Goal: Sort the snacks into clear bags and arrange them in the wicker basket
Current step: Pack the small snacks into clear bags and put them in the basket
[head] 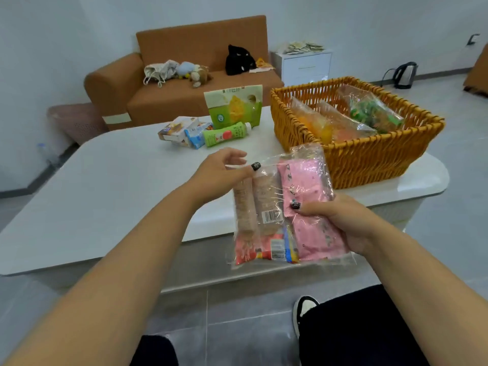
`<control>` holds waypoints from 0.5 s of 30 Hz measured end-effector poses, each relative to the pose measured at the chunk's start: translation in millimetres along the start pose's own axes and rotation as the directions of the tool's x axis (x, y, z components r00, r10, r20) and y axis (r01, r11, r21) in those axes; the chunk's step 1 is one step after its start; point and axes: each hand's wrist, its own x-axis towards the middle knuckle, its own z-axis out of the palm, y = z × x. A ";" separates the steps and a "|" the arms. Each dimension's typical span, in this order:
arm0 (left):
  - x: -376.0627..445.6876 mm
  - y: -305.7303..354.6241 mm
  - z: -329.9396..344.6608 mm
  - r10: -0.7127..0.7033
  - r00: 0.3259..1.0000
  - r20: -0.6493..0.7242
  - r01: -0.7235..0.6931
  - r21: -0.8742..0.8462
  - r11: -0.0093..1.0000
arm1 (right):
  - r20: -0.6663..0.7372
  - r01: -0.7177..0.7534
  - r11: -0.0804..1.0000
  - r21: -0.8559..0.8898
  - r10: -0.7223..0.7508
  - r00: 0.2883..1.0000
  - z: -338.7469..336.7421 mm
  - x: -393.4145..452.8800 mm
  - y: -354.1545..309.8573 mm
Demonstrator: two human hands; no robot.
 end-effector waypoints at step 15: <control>72.1 72.5 101.7 0.109 0.970 -0.216 -0.108 0.016 0.994 | -0.574 0.490 0.871 -0.012 -0.408 0.710 -93.2 31.7 -122.7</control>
